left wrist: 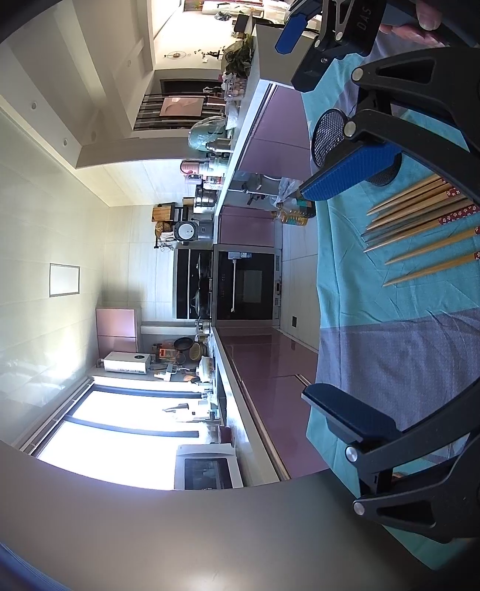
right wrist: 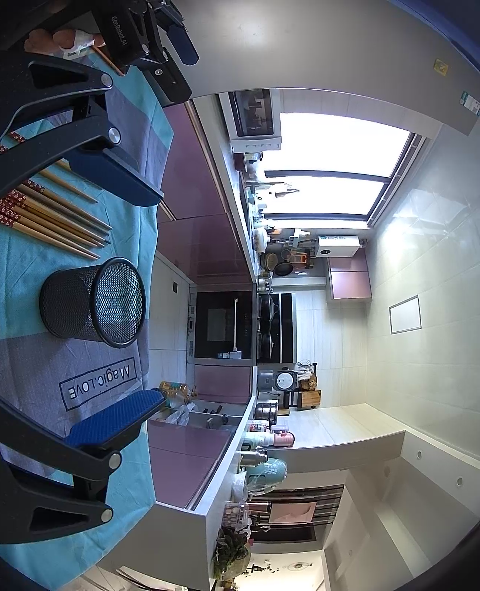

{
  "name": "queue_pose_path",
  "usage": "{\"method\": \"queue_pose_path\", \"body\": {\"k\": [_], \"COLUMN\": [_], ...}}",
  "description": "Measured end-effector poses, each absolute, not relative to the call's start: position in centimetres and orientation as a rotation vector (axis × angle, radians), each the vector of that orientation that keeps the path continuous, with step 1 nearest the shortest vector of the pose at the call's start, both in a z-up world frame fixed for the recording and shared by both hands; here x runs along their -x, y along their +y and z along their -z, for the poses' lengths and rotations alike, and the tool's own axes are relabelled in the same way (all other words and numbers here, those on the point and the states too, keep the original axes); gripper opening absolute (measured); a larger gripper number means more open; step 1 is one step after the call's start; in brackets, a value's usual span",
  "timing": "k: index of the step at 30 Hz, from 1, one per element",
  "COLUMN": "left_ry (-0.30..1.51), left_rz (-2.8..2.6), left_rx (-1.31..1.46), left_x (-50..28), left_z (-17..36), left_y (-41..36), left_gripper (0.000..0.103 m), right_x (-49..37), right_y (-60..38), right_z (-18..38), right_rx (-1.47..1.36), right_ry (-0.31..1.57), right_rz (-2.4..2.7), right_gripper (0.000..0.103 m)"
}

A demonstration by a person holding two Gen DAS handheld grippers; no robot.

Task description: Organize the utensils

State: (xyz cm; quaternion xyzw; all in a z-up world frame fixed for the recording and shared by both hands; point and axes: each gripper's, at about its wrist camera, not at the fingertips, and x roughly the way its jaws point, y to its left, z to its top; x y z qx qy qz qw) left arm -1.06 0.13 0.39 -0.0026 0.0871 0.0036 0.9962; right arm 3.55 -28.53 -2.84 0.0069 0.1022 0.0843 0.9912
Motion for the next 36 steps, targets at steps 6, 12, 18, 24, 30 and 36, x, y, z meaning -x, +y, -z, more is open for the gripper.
{"method": "queue_pose_path", "body": {"k": [6, 12, 18, 24, 30, 36], "left_ry": [0.172, 0.172, 0.172, 0.172, 0.172, 0.173], "left_rz": [-0.008, -0.010, -0.009, -0.009, -0.009, -0.008], "left_rx": [0.005, 0.005, 0.004, 0.004, 0.004, 0.005], "left_x": [1.23, 1.39, 1.34, 1.36, 1.42, 1.42], "left_z": [-0.43, -0.51, -0.45, -0.48, -0.55, -0.57], "left_y": [0.11, 0.12, 0.09, 0.05, 0.04, -0.01], "left_gripper": [0.098, 0.098, 0.098, 0.098, 0.098, 0.098], "right_x": [-3.55, -3.58, -3.58, -3.64, -3.68, -3.71], "right_y": [-28.59, -28.61, -28.66, -28.67, -28.72, -28.71], "right_z": [2.86, 2.94, 2.99, 3.08, 3.09, 3.08], "right_rx": [-0.015, -0.019, -0.019, -0.019, -0.021, -0.021], "right_ry": [0.204, 0.206, 0.206, 0.207, 0.208, 0.209], "right_rz": [-0.169, -0.167, -0.168, -0.167, -0.169, -0.169], "right_gripper": [0.096, 0.096, 0.096, 0.096, 0.096, 0.096]}}
